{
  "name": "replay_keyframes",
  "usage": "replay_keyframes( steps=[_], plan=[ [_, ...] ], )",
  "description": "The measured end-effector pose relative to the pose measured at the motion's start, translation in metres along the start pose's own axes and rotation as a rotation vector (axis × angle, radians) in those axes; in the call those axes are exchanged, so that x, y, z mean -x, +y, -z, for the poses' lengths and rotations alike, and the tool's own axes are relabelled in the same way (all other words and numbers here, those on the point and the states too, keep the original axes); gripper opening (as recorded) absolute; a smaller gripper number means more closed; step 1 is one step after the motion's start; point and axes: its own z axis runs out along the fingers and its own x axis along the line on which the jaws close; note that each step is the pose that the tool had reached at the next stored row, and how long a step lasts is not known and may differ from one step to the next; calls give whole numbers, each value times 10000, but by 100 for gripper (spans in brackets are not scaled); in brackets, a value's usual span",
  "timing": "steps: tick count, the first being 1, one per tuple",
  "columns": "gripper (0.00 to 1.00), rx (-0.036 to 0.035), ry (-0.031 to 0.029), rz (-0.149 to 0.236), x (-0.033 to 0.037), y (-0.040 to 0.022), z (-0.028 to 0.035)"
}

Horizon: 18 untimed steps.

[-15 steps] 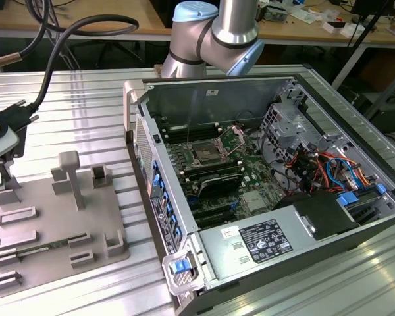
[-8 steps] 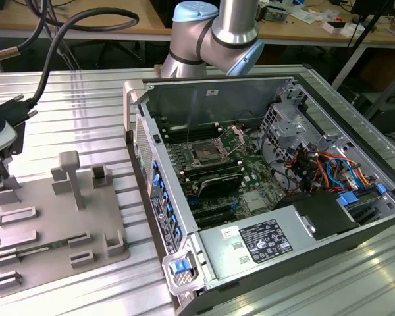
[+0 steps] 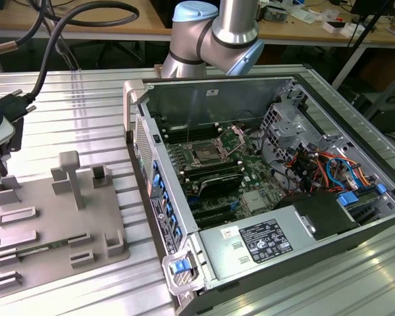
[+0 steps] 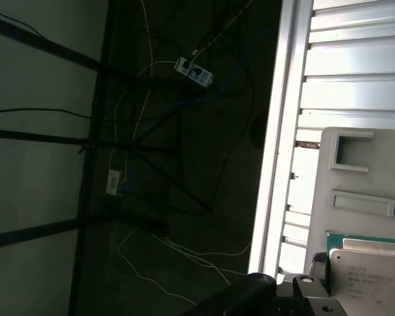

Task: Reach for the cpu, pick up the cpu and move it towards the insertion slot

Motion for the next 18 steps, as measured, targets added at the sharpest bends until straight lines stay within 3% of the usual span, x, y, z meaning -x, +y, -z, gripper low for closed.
replay_keyframes(
  steps=[18],
  plan=[
    [55, -1, 1, 39, -2, 3, 94]
  ],
)
